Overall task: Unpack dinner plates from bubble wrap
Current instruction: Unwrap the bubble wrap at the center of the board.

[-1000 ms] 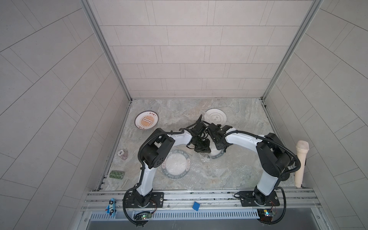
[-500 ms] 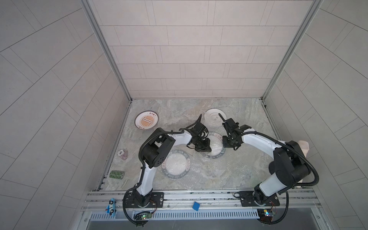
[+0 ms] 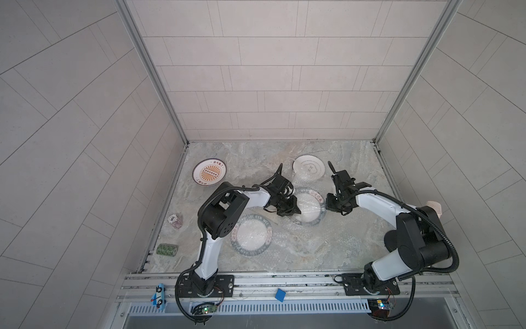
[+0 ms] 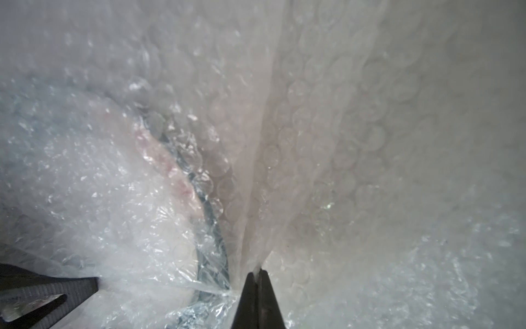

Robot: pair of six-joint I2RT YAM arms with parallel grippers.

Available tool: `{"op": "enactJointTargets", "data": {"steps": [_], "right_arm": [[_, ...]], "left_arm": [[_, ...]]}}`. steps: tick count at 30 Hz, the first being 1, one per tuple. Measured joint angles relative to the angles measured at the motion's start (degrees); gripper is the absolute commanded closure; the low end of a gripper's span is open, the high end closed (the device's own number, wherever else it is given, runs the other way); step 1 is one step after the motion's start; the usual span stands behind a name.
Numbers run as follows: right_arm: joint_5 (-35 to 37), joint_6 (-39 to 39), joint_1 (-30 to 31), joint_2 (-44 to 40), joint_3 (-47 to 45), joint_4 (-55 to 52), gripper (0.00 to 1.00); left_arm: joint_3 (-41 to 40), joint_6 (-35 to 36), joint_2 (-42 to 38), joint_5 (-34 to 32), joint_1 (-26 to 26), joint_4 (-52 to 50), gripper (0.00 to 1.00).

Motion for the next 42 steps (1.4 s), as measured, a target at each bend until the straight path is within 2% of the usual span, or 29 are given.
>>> {"op": "enactJointTargets", "data": {"steps": [8, 11, 18, 22, 25, 32, 42], "right_arm": [[0.07, 0.24, -0.81, -1.36, -0.76, 0.72, 1.00], [1.18, 0.07, -0.11, -1.42, -0.50, 0.59, 1.00], [3.19, -0.46, 3.41, -1.40, 1.16, 0.37, 1.00], [3.48, -0.83, 3.85, -1.40, 1.14, 0.35, 1.00], [3.50, -1.05, 3.85, -1.40, 1.14, 0.33, 1.00], [3.02, -1.31, 3.85, -1.42, 1.14, 0.26, 1.00], [0.87, -1.60, 2.95, -2.40, 1.14, -0.15, 1.00]], "left_arm": [[-0.31, -0.87, -0.04, 2.38, 0.59, 1.46, 0.92], [1.55, 0.22, -0.85, 2.58, -0.04, -1.84, 0.91], [18.36, 6.10, 0.26, 0.61, -4.07, -12.41, 0.92], [27.54, 7.82, 5.22, -1.05, -5.84, -15.78, 0.92], [31.28, 8.04, 9.77, -2.08, -5.92, -17.16, 0.92], [32.57, 8.13, 16.48, -2.71, -5.33, -20.15, 0.92], [33.22, 9.25, 16.39, -5.44, -5.05, -21.18, 0.93]]}}
